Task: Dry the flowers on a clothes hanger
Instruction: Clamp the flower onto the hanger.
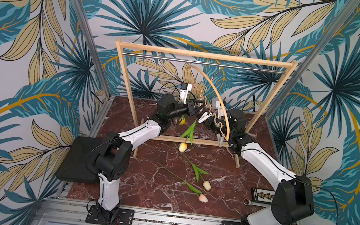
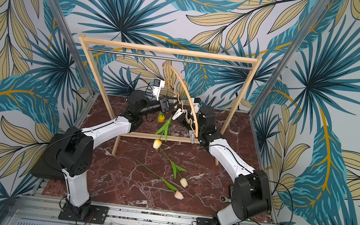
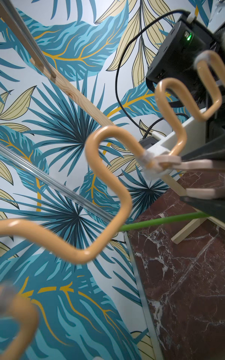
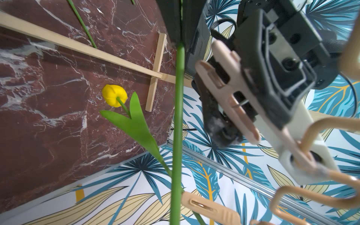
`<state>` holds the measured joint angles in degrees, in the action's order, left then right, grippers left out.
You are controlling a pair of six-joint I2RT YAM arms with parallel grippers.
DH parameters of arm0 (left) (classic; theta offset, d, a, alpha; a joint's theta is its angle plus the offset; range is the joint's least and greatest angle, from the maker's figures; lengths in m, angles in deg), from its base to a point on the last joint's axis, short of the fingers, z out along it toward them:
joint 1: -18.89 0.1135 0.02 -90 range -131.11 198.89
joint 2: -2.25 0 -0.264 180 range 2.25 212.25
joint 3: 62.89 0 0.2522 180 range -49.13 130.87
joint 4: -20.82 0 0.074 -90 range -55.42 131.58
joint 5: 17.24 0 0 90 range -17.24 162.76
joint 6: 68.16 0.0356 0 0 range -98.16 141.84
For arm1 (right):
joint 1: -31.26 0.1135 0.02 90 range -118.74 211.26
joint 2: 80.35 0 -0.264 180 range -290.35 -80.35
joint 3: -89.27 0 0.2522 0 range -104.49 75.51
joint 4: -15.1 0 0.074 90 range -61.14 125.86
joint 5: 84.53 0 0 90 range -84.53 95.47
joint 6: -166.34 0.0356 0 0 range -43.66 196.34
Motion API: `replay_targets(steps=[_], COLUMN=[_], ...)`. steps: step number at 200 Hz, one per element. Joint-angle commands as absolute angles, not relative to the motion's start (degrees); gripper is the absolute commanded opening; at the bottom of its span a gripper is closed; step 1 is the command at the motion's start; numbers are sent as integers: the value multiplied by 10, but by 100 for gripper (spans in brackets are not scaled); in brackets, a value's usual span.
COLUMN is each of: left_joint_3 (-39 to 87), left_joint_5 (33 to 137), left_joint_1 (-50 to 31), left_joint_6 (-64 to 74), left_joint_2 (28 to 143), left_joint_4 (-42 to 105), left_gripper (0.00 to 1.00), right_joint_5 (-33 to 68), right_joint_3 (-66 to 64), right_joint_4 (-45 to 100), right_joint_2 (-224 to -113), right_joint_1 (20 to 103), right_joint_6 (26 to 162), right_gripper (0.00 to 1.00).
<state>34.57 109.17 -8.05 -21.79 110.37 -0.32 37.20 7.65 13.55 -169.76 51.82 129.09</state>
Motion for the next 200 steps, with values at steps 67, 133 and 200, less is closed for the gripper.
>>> replay_targets(steps=[67, 133, 200], left_joint_3=[318, 318, 309], left_joint_5=[1071, 1067, 1060], left_joint_1=[-80, -80, -81], left_joint_6=[-228, -230, -242], left_joint_2=[1087, 1084, 1084], left_joint_4=[-23, -28, -47], left_gripper=[16, 15, 14], right_joint_5=[400, 364, 404], right_joint_3=[76, 94, 85], right_joint_4=[79, 110, 89], right_joint_2=[-1686, -1660, -1667], right_joint_1=[520, 520, 521], right_joint_6=[1308, 1292, 1304], right_gripper=[0, 0, 0])
